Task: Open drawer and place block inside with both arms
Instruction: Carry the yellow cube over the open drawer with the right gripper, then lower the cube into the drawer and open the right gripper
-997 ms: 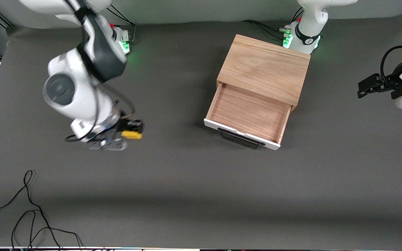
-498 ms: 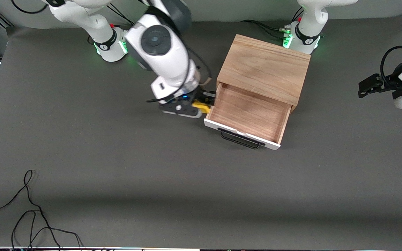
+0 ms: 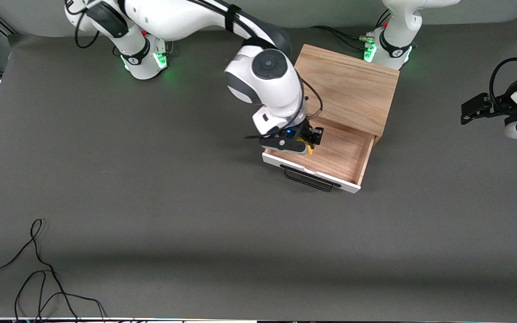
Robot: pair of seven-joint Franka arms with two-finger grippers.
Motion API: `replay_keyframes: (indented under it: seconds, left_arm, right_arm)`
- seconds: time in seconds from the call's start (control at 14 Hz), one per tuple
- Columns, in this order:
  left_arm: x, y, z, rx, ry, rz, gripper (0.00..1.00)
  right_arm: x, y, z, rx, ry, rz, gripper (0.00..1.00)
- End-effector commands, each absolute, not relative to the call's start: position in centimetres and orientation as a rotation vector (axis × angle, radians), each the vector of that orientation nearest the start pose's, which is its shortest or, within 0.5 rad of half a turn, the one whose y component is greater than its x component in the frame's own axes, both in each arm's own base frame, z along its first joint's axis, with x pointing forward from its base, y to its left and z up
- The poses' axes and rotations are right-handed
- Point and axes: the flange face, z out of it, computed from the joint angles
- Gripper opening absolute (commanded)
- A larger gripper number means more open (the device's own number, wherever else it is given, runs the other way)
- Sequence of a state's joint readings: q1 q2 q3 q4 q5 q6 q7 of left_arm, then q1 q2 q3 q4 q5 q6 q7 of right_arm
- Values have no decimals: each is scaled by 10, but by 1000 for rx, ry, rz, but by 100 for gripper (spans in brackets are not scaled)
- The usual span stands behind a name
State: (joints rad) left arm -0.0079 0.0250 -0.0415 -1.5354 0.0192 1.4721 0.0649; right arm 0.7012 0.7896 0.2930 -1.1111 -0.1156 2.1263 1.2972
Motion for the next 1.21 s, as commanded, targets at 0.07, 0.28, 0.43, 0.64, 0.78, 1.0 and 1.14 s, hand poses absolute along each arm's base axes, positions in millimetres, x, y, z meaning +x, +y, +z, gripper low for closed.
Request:
replay_keyframes:
  seconds: [0.07,0.28,0.43,0.64,0.78,1.0,1.14]
  left_arm:
    - [549,-24,621,-3107,208,151,100]
    - [549,-23,622,-3105,207,144,100]
    - [550,-23,623,-3105,207,132,100]
    - [550,-22,623,-3107,208,128,100]
    - [550,-22,623,-3108,208,128,100]
    - [553,-20,619,-3109,203,140,100]
    - [553,-20,619,-3109,203,140,100]
  right_arm:
    - [483,626,353,-2829,604,-33,7]
    - [482,626,327,-2844,664,3,11]
    - [482,626,326,-2844,676,6,35]
    - [480,627,319,-2848,693,16,59]
    - [480,627,321,-2840,713,17,74]
    - [475,632,329,-2830,712,10,100]
    - [475,632,339,-2818,713,3,100]
